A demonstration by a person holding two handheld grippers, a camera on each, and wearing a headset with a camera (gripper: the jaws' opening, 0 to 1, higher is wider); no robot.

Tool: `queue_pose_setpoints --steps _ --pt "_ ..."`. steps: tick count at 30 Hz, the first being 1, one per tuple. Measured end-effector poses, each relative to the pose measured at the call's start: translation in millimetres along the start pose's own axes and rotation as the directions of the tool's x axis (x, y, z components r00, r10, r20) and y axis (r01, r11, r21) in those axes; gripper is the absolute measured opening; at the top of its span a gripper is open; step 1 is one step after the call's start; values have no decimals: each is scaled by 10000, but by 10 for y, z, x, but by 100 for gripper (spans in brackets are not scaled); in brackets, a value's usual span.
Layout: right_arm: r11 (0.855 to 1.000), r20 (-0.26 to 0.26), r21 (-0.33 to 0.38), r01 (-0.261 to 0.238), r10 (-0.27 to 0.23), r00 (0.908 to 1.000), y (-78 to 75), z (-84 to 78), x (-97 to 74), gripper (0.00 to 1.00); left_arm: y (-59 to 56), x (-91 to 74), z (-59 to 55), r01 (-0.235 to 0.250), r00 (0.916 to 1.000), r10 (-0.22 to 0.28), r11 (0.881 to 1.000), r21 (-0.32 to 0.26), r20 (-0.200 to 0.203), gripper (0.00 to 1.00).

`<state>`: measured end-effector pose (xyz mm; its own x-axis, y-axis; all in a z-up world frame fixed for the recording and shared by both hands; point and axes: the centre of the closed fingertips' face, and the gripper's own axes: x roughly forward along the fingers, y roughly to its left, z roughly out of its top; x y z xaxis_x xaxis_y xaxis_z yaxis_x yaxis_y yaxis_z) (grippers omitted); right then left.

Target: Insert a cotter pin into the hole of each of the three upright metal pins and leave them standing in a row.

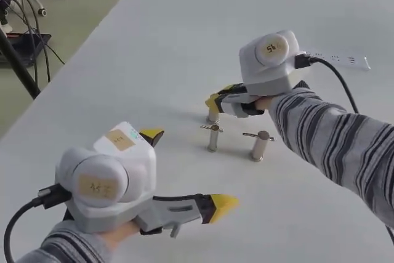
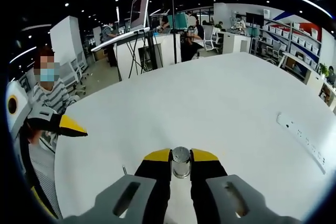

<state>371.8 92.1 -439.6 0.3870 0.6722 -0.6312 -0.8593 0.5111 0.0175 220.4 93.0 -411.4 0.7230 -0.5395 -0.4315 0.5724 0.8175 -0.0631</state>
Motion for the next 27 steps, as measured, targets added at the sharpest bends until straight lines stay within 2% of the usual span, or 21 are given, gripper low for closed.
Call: queue_pose_setpoints --steps 3,8,12,16,21,25,27 --pt "9996 -72 75 274 -274 9996 -107 -69 -75 7 -10 2 17 23 10000 -23 10000 19 60 94" --pt "9968 -204 335 731 -724 9972 -170 -212 -315 7 -23 6 43 35 9999 -36 10000 73 137 94" --pt "9900 -270 854 1120 -1101 9936 -235 -318 -479 7 -63 13 52 156 9997 -158 9998 126 159 94" --pt "9782 -249 1272 1642 -1623 9864 -295 -417 -664 7 -103 20 60 251 9995 -253 9996 123 193 94" --pt "9639 -320 1427 2246 -2223 9744 -357 -500 -861 7 -144 27 57 355 9992 -358 9992 200 172 94" --pt "9498 -484 1582 2700 -2656 9629 -458 -571 -973 7 -149 28 68 391 9991 -395 9990 223 171 94" --pt "9383 -625 1823 2937 -2870 9559 -469 -619 -1030 7 -147 23 73 391 9991 -395 9989 242 158 94"
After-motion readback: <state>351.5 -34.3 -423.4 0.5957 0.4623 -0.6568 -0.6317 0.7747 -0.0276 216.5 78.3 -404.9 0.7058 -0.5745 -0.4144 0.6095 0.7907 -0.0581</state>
